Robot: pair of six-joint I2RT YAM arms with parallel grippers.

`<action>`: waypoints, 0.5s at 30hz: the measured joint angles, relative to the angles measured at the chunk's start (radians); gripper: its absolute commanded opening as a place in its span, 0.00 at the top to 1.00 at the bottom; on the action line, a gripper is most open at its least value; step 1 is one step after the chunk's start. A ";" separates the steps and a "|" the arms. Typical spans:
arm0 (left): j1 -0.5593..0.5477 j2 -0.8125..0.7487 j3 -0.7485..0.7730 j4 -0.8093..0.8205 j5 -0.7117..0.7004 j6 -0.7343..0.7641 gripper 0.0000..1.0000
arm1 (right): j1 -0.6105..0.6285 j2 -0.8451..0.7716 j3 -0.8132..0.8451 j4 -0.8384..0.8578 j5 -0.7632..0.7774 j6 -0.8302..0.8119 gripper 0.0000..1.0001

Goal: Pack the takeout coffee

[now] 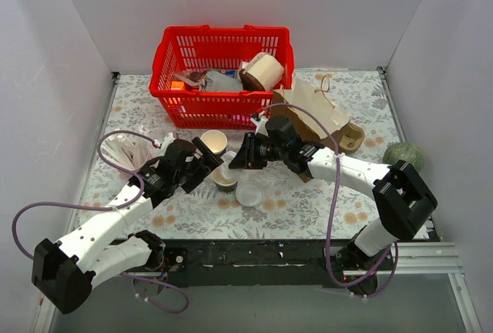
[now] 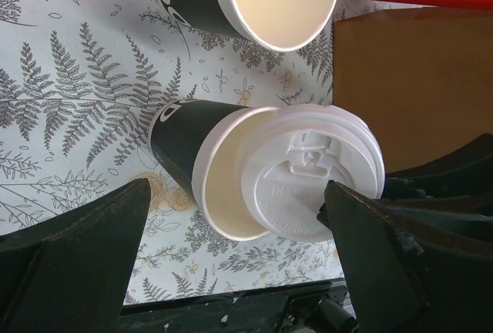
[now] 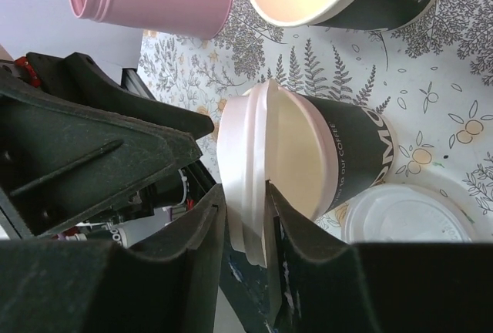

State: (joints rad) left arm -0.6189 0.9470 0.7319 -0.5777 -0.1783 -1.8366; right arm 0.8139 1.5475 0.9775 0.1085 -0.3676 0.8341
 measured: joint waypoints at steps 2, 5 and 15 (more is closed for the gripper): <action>0.004 0.014 -0.002 0.011 0.010 0.005 0.02 | 0.000 0.000 0.000 -0.001 0.006 -0.003 0.63; 0.010 0.014 -0.006 0.014 0.015 0.008 0.02 | 0.000 -0.002 0.000 -0.016 0.029 -0.018 0.59; 0.017 -0.001 -0.040 0.062 0.050 0.024 0.02 | 0.000 -0.004 0.063 -0.154 0.097 -0.089 0.56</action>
State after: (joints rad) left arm -0.6022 0.9463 0.6914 -0.5159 -0.1280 -1.8126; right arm 0.8139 1.5433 1.0405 -0.0460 -0.2710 0.7448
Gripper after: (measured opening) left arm 0.981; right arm 0.435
